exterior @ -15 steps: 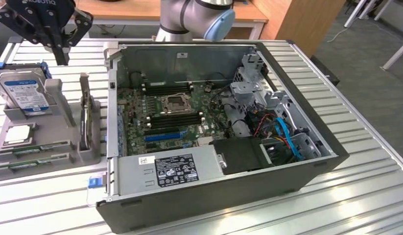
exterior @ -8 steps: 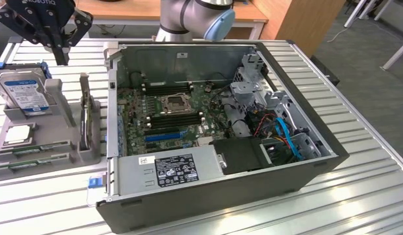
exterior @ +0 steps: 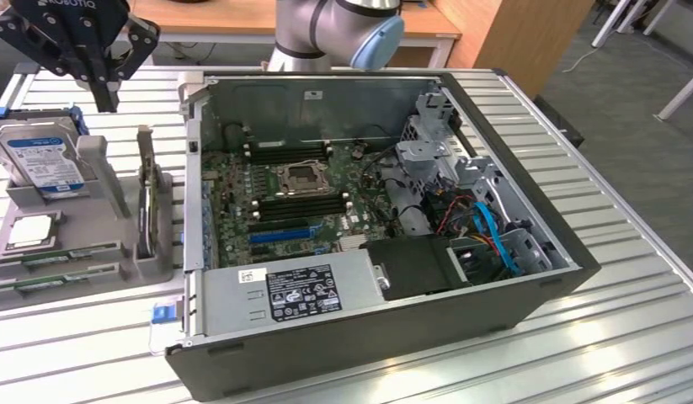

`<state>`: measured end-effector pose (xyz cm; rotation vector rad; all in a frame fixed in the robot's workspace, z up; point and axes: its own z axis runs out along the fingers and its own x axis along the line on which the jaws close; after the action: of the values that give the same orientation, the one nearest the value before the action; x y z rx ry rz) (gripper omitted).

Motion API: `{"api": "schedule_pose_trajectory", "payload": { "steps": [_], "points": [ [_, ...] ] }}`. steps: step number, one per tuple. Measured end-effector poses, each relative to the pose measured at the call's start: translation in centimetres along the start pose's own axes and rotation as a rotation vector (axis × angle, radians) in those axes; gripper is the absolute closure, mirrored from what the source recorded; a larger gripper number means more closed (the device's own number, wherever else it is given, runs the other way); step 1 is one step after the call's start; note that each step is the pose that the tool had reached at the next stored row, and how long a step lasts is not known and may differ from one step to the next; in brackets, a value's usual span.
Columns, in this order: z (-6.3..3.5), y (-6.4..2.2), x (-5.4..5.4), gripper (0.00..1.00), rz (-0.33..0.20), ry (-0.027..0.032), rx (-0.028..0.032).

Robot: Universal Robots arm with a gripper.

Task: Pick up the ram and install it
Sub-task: 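Reach for the ram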

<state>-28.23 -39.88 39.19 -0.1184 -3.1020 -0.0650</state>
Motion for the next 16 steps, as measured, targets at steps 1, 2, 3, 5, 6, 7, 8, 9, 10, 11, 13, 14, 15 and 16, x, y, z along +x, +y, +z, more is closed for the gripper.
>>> {"api": "schedule_pose_trajectory", "payload": {
  "steps": [1,2,3,5,6,7,8,9,10,11,13,14,15,16],
  "points": [
    [0.0,-0.01,0.1,0.9,0.0,0.0001,0.0],
    [0.01,-0.03,0.3,0.9,0.0,0.0,0.0],
    [0.02,-0.04,0.6,0.9,0.0,0.0001,0.0001],
    [0.04,-0.08,1.0,0.9,0.0,0.0002,0.0001],
    [0.05,-0.09,1.2,0.9,0.0,0.0003,0.0001],
    [0.06,-0.11,1.4,0.9,0.0,0.0005,0.0001],
    [0.07,-0.13,1.6,0.9,0.0,0.0007,0.0001],
    [0.08,-0.14,1.8,0.9,0.0,0.0008,0.0001],
    [0.09,-0.16,2.0,0.9,0.0,0.0011,0.0001],
    [0.1,-0.17,2.1,0.9,0.0,0.0014,0.0001],
    [0.13,-0.19,2.4,0.9,0.0,0.0025,0.0001],
    [0.13,-0.2,2.5,0.9,0.0,0.0032,0.0002],
    [0.13,-0.21,2.6,0.9,0.0,0.0041,0.0004],
    [0.14,-0.21,2.7,0.9,0.0,0.0049,0.0004]
  ]
}}
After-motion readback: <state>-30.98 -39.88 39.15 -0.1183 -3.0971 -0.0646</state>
